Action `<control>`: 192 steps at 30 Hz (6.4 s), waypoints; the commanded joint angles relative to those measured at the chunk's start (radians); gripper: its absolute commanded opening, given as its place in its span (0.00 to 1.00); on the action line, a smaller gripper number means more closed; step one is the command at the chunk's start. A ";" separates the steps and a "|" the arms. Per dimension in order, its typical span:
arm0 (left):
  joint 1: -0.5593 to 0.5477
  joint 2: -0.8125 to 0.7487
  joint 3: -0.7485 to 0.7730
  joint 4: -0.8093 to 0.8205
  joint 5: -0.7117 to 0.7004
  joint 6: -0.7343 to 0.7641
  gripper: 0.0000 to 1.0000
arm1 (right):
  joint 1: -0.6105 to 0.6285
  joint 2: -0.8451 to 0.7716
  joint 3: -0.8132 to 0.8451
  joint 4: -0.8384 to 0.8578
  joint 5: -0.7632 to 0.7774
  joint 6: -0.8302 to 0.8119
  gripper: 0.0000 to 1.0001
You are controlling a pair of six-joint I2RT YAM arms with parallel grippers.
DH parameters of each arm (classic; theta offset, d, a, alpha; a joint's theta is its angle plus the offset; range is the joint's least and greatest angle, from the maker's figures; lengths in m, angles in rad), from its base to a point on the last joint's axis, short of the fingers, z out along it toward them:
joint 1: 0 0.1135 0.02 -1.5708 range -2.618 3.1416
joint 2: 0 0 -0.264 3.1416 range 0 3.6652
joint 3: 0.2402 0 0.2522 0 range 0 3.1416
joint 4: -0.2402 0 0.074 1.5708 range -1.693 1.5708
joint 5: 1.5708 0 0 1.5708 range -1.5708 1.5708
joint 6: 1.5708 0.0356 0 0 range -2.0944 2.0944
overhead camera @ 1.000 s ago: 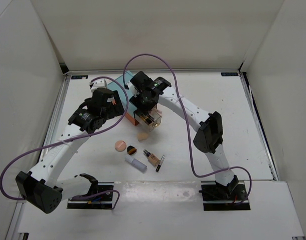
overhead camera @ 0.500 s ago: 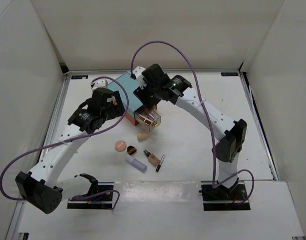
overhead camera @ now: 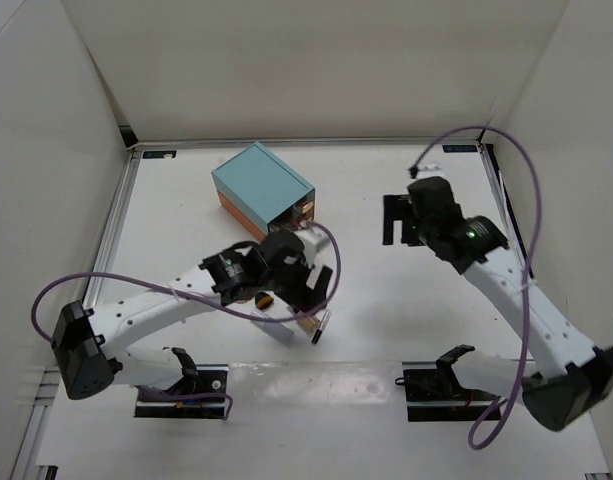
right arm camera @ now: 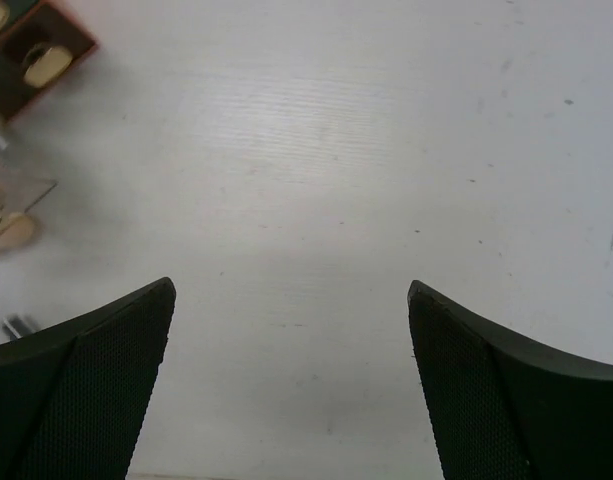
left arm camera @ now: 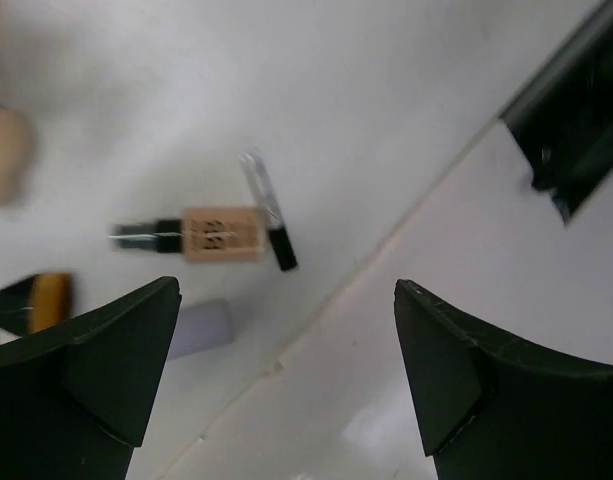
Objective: Organize the makeup
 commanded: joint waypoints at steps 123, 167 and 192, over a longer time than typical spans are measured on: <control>0.386 0.116 0.239 0.042 -0.408 -0.470 0.98 | -0.152 -0.161 -0.292 0.332 -0.480 -0.051 0.76; 0.647 0.469 0.355 -0.026 -0.343 -0.399 0.83 | 0.210 0.695 0.006 1.302 -0.267 0.176 0.42; 0.647 0.488 0.352 -0.063 -0.357 -0.381 0.80 | 0.045 0.735 -0.253 1.586 -0.576 -0.140 0.85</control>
